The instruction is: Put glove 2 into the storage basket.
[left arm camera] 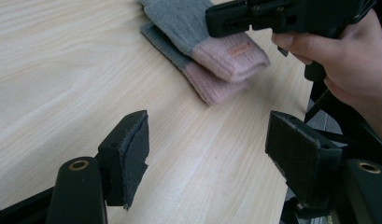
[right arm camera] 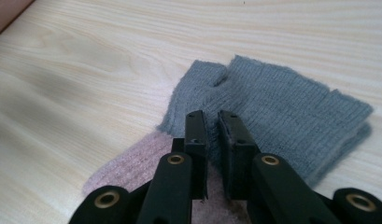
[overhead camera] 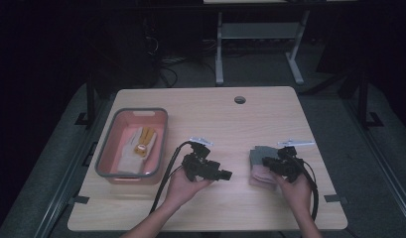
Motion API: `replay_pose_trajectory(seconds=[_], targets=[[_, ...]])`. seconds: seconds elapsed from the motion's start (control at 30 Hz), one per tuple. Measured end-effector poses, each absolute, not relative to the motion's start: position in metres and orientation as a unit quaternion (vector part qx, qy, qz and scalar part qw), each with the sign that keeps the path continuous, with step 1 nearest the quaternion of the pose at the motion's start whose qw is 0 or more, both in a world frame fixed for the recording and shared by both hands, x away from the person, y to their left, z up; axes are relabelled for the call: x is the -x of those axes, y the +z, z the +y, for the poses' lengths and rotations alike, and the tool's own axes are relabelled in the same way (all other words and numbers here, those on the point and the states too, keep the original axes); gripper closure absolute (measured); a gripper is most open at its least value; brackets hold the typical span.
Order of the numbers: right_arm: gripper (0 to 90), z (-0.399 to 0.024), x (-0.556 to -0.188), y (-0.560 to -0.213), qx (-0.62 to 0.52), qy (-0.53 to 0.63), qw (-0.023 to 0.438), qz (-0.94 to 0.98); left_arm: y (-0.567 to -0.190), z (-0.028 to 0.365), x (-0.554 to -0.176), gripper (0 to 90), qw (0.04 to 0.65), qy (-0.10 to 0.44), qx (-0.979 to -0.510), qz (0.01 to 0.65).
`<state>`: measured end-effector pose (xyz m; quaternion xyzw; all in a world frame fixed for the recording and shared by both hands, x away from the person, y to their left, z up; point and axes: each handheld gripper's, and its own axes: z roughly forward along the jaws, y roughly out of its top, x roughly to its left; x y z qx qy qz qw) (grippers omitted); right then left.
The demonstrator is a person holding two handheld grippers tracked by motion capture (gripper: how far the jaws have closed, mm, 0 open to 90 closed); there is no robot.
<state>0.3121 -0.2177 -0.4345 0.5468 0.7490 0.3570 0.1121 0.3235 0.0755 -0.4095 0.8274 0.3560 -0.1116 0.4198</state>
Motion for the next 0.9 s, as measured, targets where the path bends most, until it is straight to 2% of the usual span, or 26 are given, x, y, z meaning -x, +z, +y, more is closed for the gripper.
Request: replay_pose_trajectory(seconds=[0.13, 0.23, 0.3, 0.37, 0.57, 0.77, 0.9], targets=[[77.5, -0.214, -0.311, -0.439, -0.547, 0.352, 0.106, 0.752, -0.411, 0.073, -0.324, 30.3, 0.417, -0.116, -0.828, 0.358], [70.9, -0.217, -0.31, -0.438, -0.549, 0.361, 0.098, 0.747, -0.412, 0.069, -0.325, 30.3, 0.419, -0.116, -0.826, 0.358], [62.8, -0.22, -0.31, -0.436, -0.547, 0.365, 0.096, 0.748, -0.413, 0.065, -0.326, 30.3, 0.418, -0.119, -0.826, 0.36], [59.3, -0.223, -0.309, -0.435, -0.55, 0.378, 0.079, 0.741, -0.415, 0.06, -0.326, 30.3, 0.419, -0.121, -0.824, 0.36], [48.9, -0.237, -0.308, -0.435, -0.558, 0.382, 0.067, 0.733, -0.422, 0.041, -0.33, 33.1, 0.42, -0.14, -0.819, 0.365], [45.8, -0.251, -0.308, -0.437, -0.569, 0.386, 0.07, 0.723, -0.434, 0.024, -0.337, 33.4, 0.424, -0.17, -0.802, 0.385], [45.0, -0.259, -0.309, -0.442, -0.578, 0.389, 0.064, 0.715, -0.437, 0.016, -0.341, 33.9, 0.429, -0.171, -0.791, 0.402]])
